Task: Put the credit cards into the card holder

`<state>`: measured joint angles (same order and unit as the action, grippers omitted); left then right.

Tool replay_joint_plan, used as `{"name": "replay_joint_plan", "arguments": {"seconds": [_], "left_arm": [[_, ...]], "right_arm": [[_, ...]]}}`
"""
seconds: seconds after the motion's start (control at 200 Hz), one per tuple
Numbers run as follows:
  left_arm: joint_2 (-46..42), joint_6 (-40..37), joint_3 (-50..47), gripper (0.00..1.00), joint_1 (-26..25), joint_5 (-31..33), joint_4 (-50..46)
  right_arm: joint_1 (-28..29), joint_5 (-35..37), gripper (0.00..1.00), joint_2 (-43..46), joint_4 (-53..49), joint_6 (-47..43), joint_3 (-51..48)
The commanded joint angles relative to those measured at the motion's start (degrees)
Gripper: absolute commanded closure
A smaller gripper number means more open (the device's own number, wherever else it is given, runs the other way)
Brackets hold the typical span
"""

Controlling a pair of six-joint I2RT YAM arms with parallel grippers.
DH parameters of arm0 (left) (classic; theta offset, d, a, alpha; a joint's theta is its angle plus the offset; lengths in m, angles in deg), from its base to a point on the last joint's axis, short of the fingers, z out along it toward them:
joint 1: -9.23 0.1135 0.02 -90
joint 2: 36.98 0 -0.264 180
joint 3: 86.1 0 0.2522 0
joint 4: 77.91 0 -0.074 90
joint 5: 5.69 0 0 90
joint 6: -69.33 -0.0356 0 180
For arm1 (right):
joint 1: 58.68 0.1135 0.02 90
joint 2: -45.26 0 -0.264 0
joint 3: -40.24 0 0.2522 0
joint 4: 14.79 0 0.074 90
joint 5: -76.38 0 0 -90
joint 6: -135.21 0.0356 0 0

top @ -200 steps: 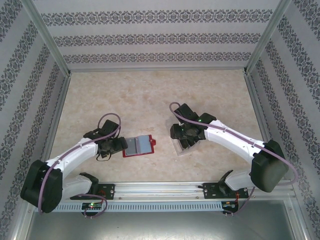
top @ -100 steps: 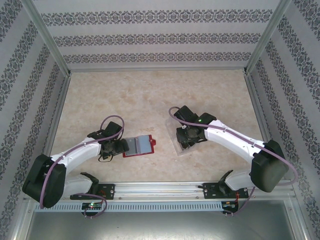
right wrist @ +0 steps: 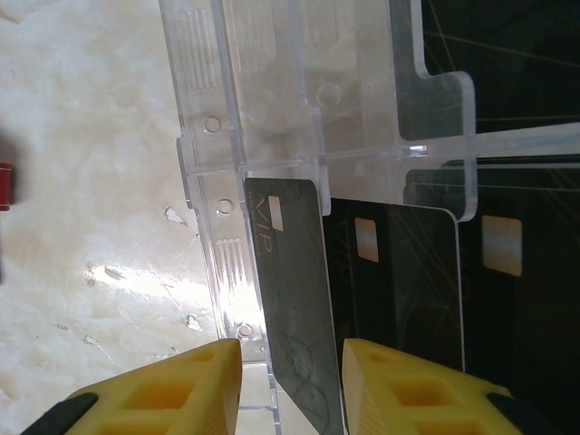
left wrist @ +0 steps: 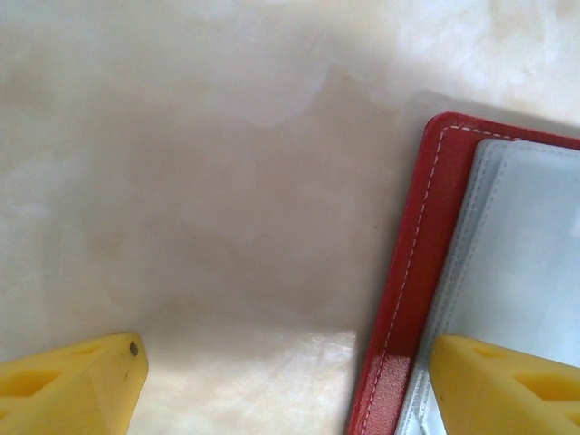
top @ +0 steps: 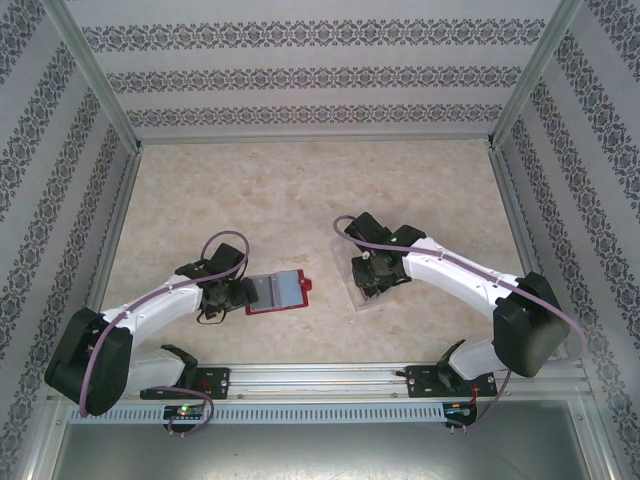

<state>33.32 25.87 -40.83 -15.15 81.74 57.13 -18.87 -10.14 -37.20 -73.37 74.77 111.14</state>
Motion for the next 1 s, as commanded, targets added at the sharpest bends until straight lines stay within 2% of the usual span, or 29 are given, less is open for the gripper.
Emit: {"name": "replay_joint_plan", "arguments": {"seconds": [0.0, 0.22, 0.719, 0.834, 0.994], "left_arm": [[0.8, 0.5, -0.7, 0.17, -0.6, 0.5, 2.5], [0.9, 0.5, -0.6, 0.17, -0.6, 0.4, 2.6], [0.9, 0.5, 0.0, 0.17, -0.6, 0.5, 2.5], [0.9, 0.5, 0.1, 0.17, -0.6, 0.4, 2.6], [1.0, 0.4, 0.1, 0.17, -0.6, 0.5, 2.6]], "right_arm": [[-1.0, 0.4, 0.64, -0.8, 0.3, -0.8, -1.5], [-0.7, 0.2, 0.64, -1.5, -0.1, -1.0, -1.4], [3.4, 7.1, 0.65, -4.3, -5.6, -2.0, 2.9], [3.5, 7.0, 0.68, -4.2, -5.5, -2.0, 3.0], [3.4, 6.7, 0.76, -3.7, -5.4, -2.0, 3.2]]}}
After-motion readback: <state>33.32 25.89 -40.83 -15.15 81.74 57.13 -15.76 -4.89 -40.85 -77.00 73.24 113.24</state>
